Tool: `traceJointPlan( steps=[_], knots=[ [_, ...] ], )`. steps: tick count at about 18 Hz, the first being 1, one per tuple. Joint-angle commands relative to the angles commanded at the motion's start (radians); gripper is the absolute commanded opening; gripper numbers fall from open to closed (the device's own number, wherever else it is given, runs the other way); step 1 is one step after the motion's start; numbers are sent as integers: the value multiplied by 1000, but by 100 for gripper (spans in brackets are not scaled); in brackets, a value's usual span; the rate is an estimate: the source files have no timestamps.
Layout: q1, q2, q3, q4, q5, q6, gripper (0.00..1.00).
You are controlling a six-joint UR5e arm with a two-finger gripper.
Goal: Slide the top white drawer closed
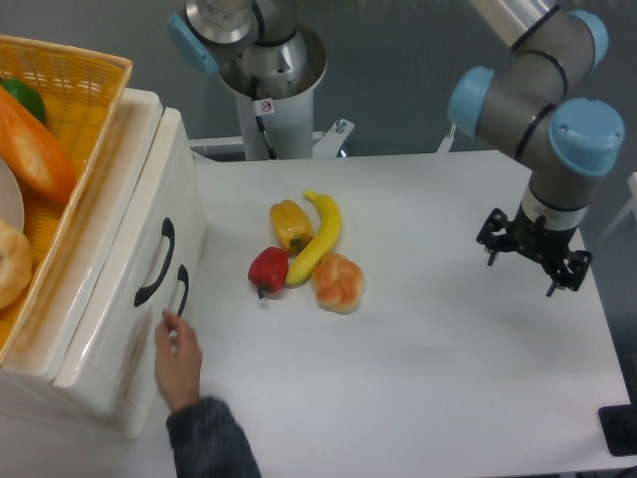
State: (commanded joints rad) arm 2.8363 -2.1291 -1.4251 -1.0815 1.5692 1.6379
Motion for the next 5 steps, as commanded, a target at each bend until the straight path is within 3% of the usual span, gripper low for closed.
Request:
traceJointPlan(
  steps=[5],
  knots=[
    [-2,-18,18,5,8,13,100]
  ],
)
